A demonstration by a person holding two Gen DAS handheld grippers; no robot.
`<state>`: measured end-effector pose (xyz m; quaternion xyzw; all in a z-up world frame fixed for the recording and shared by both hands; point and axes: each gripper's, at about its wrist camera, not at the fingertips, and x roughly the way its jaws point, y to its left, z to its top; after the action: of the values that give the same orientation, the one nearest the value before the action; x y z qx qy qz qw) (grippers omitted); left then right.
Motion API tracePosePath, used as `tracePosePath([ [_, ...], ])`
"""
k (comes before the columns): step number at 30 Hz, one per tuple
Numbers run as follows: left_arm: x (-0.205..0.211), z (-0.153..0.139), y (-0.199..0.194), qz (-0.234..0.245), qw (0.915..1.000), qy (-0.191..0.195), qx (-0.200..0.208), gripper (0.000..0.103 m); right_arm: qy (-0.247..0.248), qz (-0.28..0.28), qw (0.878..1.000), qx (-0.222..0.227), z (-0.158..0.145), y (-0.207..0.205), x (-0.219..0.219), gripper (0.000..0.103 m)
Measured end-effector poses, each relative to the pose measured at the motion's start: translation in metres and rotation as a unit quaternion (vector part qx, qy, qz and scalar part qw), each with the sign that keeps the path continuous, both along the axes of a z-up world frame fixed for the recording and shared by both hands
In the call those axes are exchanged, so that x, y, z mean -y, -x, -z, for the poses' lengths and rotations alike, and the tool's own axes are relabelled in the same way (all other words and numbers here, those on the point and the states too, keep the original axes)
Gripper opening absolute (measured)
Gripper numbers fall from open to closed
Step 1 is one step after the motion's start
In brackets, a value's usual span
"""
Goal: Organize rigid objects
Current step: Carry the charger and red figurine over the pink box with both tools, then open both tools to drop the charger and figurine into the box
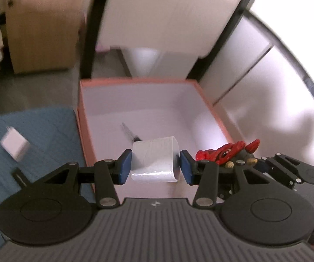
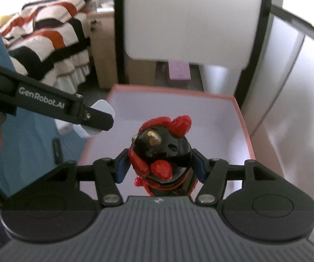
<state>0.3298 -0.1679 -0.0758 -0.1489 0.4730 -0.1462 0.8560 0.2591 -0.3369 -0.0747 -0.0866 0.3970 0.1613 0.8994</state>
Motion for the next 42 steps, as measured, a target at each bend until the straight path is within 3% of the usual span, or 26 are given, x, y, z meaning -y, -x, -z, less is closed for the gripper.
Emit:
tracePosePath([
  [8, 0.034, 0.052, -0.012, 0.020, 0.9979, 0.003, -0.061, 0.053, -0.001, 0.018, 0.998, -0.064, 0.044, -0.011, 0.031, 0.062],
  [15, 0.057, 0.076, -0.022, 0.030, 0.9960, -0.017, -0.082, 0.053, 0.000, 0.018, 0.994, -0.103, 0.075, -0.012, 0.038, 0.062],
  [26, 0.060, 0.086, -0.024, 0.025, 0.9963, -0.011, -0.081, 0.054, 0.009, 0.046, 0.994, -0.098, 0.088, -0.017, 0.047, 0.063],
  [33, 0.043, 0.061, -0.010, 0.009, 0.9994, -0.005, -0.032, 0.054, -0.010, 0.055, 0.997, -0.060, 0.064, -0.012, 0.049, 0.065],
  [38, 0.032, 0.030, 0.016, 0.007, 0.9991, -0.027, 0.032, 0.054, -0.038, 0.052, 0.998, -0.017, 0.038, -0.001, 0.041, 0.065],
  [42, 0.019, 0.008, 0.036, 0.003, 0.9973, -0.024, 0.069, 0.054, -0.055, 0.041, 0.998, 0.016, 0.020, 0.012, 0.030, 0.065],
])
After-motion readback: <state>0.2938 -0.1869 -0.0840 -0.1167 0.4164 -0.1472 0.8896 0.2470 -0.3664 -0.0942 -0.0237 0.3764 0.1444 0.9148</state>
